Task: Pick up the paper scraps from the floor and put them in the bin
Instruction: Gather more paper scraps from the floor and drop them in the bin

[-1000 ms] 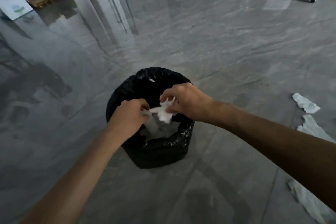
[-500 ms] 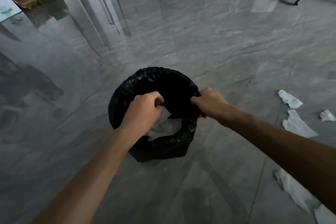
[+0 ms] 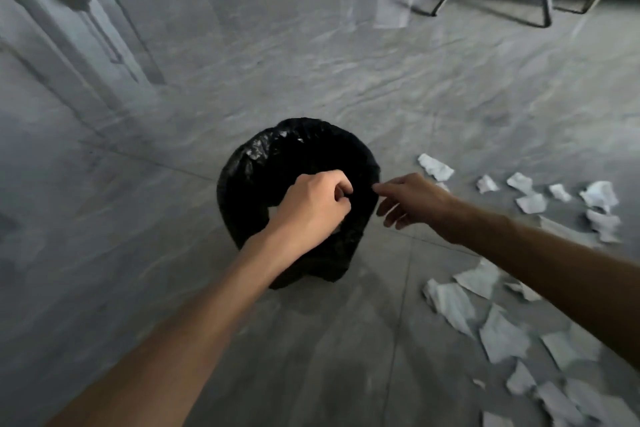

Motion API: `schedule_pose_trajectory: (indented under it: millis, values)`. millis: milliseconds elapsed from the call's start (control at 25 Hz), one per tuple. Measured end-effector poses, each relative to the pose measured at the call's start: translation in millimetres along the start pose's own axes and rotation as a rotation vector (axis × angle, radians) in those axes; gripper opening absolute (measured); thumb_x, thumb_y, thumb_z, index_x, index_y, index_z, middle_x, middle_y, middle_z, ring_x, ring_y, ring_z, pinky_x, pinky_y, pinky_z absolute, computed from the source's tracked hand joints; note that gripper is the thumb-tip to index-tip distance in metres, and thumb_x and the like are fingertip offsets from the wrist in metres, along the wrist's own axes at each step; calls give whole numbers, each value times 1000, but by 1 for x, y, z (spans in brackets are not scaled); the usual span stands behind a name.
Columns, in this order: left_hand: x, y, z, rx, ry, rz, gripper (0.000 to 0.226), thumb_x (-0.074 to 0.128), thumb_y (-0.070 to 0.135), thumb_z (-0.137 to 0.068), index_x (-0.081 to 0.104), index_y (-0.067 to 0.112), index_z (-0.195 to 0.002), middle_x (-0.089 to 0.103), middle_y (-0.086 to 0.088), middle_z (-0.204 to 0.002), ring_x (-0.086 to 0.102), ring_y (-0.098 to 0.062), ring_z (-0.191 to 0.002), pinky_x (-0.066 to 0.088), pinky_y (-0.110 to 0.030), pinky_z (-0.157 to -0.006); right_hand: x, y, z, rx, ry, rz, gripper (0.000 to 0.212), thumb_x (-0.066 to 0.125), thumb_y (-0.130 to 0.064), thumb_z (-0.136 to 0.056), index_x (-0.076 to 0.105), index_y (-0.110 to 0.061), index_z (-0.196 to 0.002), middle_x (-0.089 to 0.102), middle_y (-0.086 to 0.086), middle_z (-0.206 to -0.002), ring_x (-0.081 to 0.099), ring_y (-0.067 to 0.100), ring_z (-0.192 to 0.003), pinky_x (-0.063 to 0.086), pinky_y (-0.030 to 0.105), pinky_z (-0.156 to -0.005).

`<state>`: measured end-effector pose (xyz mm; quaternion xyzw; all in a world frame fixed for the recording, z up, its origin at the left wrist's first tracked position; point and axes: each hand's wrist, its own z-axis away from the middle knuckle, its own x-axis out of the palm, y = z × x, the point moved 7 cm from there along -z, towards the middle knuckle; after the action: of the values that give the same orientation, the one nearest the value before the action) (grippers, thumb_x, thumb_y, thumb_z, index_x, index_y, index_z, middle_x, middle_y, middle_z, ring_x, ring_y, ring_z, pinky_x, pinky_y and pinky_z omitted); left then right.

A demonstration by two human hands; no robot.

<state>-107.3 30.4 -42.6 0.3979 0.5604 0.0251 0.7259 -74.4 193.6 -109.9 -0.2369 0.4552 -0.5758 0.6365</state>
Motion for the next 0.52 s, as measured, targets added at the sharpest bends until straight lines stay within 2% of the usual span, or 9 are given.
schedule_pose_trajectory:
  millis: [160, 240, 320, 440, 520]
  values:
    - [28, 59, -7, 90, -125, 8, 20, 58, 17, -84, 68, 21, -101, 71, 3, -95, 66, -13, -88, 52, -26, -79, -63, 23, 45, -26, -10, 178, 8, 55, -16, -90, 63, -13, -91, 66, 5, -70, 60, 12, -46, 43, 19, -41]
    - [55, 100, -7, 169, -243, -21, 20, 59, 16, -83, 68, 18, -101, 72, 0, -96, 66, -15, -91, 48, -23, -79, -99, 51, 82, -5, -14, 324, 10, 59, -12, -87, 64, -14, -96, 67, 2, -70, 61, 11, -48, 45, 21, -45]
    - [88, 140, -3, 245, -376, -91, 20, 61, 16, -83, 68, 18, -102, 72, -2, -101, 65, -17, -94, 47, -22, -80, -125, 85, 120, 25, -22, 490, 12, 62, -14, -84, 65, -18, -95, 68, -3, -72, 64, 11, -54, 46, 20, -51]
    - [138, 172, 12, 336, -589, -201, 23, 64, 17, -83, 67, 16, -105, 72, -4, -105, 65, -18, -95, 48, -24, -81, -137, 141, 163, -8, -8, 657, 12, 64, -18, -84, 65, -22, -95, 67, -8, -76, 63, 8, -60, 43, 10, -56]
    - [174, 176, 30, 397, -719, -272, 24, 65, 20, -82, 66, 17, -106, 71, -2, -102, 63, -15, -88, 45, -22, -73, -125, 192, 186, -19, -53, 762, 19, 67, -24, -82, 65, -25, -101, 66, -9, -85, 62, 8, -73, 42, 17, -65]
